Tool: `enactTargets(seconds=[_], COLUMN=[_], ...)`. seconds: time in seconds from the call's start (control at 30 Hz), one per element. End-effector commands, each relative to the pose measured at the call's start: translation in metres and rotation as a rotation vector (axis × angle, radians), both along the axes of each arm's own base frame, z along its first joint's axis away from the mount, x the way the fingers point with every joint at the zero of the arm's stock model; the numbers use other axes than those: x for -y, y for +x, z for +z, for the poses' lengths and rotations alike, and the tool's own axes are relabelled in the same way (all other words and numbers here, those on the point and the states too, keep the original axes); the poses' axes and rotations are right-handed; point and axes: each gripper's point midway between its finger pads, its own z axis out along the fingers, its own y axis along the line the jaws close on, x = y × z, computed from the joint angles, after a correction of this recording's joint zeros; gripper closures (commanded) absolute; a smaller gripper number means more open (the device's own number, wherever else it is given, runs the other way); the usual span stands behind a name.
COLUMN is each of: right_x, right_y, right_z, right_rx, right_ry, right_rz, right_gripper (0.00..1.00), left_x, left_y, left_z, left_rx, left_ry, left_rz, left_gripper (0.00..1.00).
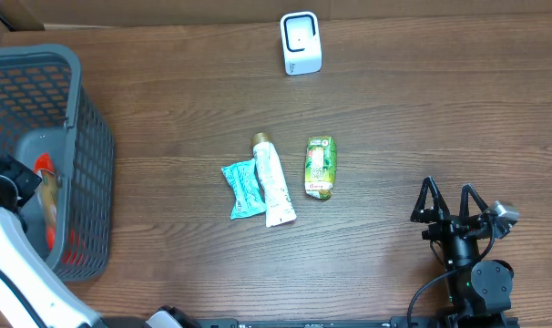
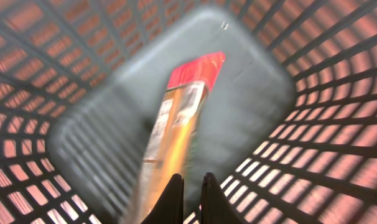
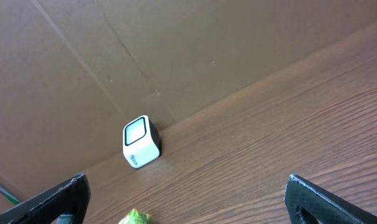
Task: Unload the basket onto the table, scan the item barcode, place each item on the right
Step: 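Grasp the red-capped spaghetti package in the basket with the left gripper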
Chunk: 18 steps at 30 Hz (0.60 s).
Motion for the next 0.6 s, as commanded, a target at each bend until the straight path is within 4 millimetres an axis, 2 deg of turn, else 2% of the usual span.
enactTargets(seconds=[0.0,0.13,0.17,0.27,0.33,0.37,0.47,0.5,0.57], right_x=[0.002,0.002,0.002,0.002,0.002,0.002,0.002,0.002,0.002], right_y=[0.000,0.000,0.000,0.000,0.000,0.000,0.000,0.000,0.000], right_z=[-0.002,-0.002,-0.002,-0.002,-0.002,-0.002,-0.002,-0.002,-0.002], right_rx=[0.005,0.004,0.004,0.004,0.004,0.005,0.005,0.005,0.004], right_ry=[0.000,0.000,0.000,0.000,0.000,0.000,0.000,0.000,0.000], right_rz=[-0.010,-0.010,-0.010,-0.010,-0.010,-0.010,-0.010,-0.010,-0.010], right_gripper=[0.00,0.00,0.00,0.00,0.00,0.00,0.00,0.00,0.00], left_x=[0.003,0.002,0.002,0.001,-0.005,-0.007,-0.014,-0.016,-0.019], left_y=[0.004,0.004,0.004,0.003,-0.004,-0.007,-0.015,-0.018,-0.020], left_z=[0.009,0.005,0.002,-0.014,-0.036,-0.046,-0.076,-0.094,-0.111], left_rx=[0.024,0.019,0.015,-0.019,-0.105,-0.141,-0.243,-0.292,-0.333], left_ry=[0.015,0.001,-0.011,-0.055,-0.077,-0.086,-0.130,-0.171,-0.204], left_rz=[-0.031,-0.021,-0.012,0.006,0.034,0.046,0.071,0.078,0.079], left_gripper=[0.96,0.96,0.88,0.51,0.09,0.04,0.00,0.00,0.00])
